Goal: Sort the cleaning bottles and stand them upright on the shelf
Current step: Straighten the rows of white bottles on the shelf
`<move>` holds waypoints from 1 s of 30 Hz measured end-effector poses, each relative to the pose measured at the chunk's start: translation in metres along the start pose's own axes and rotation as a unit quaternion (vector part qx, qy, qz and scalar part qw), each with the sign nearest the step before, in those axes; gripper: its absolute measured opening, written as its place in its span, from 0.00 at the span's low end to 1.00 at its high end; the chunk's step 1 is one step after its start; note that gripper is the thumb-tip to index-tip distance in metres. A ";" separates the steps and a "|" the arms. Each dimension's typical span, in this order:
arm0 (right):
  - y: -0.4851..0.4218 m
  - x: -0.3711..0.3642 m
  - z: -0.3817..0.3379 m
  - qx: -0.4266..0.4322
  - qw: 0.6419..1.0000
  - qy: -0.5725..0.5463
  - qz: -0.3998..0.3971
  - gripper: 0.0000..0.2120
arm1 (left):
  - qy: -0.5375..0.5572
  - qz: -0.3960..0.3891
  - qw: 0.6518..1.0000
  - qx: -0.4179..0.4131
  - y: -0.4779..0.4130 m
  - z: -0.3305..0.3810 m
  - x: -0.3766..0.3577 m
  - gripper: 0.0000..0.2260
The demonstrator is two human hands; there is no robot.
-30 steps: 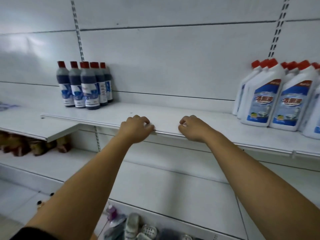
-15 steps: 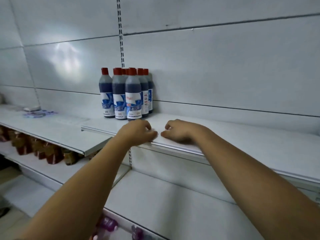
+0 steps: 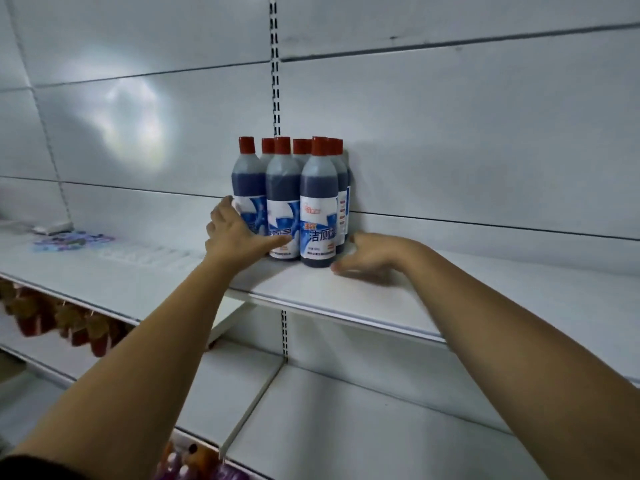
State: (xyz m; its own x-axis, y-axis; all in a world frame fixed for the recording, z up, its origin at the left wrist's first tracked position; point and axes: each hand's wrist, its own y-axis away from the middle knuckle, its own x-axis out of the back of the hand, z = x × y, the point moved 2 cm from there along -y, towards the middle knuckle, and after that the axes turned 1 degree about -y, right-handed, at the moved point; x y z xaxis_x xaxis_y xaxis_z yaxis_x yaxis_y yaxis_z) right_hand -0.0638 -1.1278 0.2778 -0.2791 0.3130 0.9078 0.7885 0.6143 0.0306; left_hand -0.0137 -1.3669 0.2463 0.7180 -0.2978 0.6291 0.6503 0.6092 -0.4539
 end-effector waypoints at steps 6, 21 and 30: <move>-0.033 -0.003 -0.011 -0.061 0.981 -0.171 0.068 0.50 | 0.239 -0.113 0.964 -0.007 -0.053 -0.016 -0.007 0.56; -0.071 -0.044 -0.024 -0.045 0.926 -0.313 0.207 0.53 | 0.444 -0.156 0.872 -0.133 -0.068 -0.022 -0.019 0.31; -0.075 -0.046 -0.020 -0.049 0.935 -0.272 0.223 0.52 | 0.463 -0.170 0.860 -0.131 -0.075 -0.027 -0.029 0.37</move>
State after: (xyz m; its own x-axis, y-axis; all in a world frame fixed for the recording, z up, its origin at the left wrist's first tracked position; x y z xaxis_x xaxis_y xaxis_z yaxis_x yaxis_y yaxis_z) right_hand -0.0992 -1.2026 0.2421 -0.1261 0.8609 0.4928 0.9322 0.2728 -0.2380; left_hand -0.0767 -1.4235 0.2448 0.2861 -0.9575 0.0373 0.8083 0.2202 -0.5460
